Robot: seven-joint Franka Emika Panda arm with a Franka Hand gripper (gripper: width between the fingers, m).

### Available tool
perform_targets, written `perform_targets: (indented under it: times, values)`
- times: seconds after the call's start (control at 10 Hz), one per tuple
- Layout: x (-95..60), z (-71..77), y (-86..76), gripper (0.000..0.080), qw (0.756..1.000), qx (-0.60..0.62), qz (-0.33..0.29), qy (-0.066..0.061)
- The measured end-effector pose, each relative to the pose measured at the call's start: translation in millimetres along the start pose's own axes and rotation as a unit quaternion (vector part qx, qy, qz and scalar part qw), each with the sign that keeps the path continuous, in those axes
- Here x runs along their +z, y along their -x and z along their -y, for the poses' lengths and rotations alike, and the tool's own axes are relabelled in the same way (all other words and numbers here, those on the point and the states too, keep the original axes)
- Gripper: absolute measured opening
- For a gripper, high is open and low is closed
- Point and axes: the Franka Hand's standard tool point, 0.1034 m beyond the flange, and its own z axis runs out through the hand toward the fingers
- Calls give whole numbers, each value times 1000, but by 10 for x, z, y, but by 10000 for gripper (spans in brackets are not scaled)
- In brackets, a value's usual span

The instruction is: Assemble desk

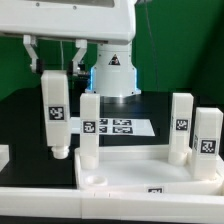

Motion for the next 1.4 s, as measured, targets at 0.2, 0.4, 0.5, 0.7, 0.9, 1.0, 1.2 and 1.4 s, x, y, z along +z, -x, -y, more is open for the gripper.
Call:
perform_targets:
  times: [0.2, 0.4, 0.5, 0.7, 0.9, 1.0, 1.2, 1.4]
  values:
    - [67, 235, -131, 284, 1000, -19, -4, -4]
    - [109, 277, -167, 284, 1000, -23, -2, -6]
    - [111, 271, -163, 284, 1000, -22, -1, -5]
    - [148, 272, -164, 284, 999, -40, -22, 7]
    - [162, 269, -152, 284, 999, -41, -30, 10]
    - [165, 251, -150, 284, 999, -40, -34, 12]
    - [166, 252, -143, 284, 999, -39, -33, 11]
    - [193, 270, -82, 284, 999, -38, -28, 10]
